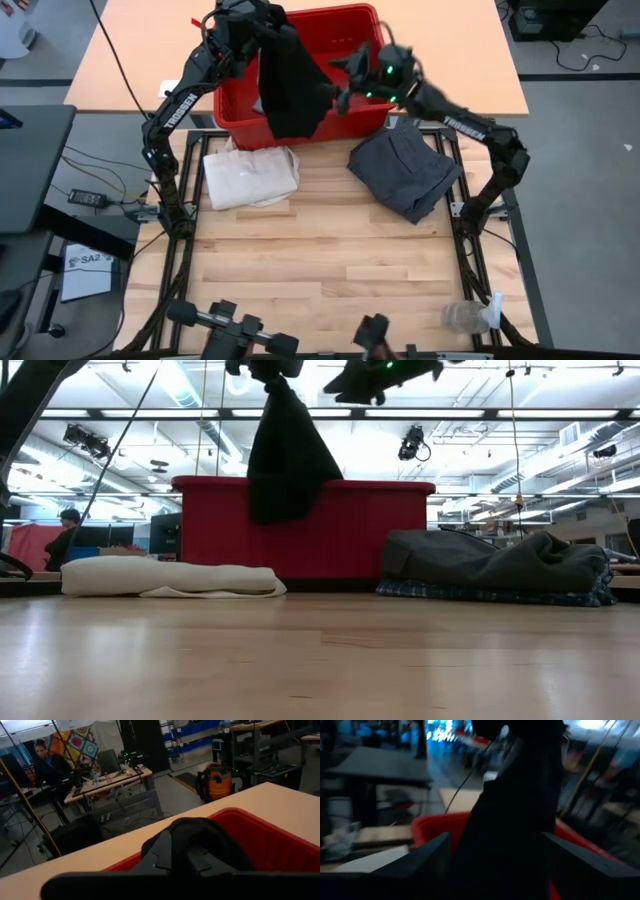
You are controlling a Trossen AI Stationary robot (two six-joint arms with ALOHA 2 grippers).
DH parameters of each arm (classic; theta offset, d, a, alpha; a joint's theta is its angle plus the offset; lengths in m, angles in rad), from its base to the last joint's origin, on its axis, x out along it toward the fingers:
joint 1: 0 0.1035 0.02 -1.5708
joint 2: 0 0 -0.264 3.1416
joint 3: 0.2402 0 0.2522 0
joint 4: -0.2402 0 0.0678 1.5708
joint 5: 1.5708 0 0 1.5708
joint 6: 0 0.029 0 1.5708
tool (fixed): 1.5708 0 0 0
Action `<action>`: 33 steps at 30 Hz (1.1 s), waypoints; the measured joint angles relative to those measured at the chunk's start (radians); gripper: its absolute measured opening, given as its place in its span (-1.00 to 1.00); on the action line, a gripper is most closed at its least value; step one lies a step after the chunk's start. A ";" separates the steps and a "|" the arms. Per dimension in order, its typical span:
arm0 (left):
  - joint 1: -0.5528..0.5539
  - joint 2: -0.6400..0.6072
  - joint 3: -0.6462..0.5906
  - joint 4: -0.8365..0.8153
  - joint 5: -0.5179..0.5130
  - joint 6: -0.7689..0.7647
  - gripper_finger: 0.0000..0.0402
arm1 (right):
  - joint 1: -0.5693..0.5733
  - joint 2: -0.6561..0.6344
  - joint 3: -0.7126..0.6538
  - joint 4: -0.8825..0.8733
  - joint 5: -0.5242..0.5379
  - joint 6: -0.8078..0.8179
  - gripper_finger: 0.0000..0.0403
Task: Fold laundry
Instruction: Fold the black shirt
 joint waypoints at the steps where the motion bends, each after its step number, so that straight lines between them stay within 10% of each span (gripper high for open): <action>1: 0.000 0.000 0.000 0.001 0.000 0.012 -0.94 | 0.015 0.000 -0.044 0.078 0.029 -0.010 0.57; 13: -0.027 0.000 0.000 0.014 0.002 0.122 -0.94 | 0.185 0.148 -0.313 0.572 0.242 -0.236 0.68; 21: -0.076 0.005 0.000 0.018 0.005 0.130 -0.94 | 0.264 0.368 -0.173 0.855 0.730 -0.403 0.64; 33: -0.070 0.003 0.000 -0.016 0.001 0.235 -0.94 | 0.236 0.591 0.137 0.853 1.130 -0.579 0.25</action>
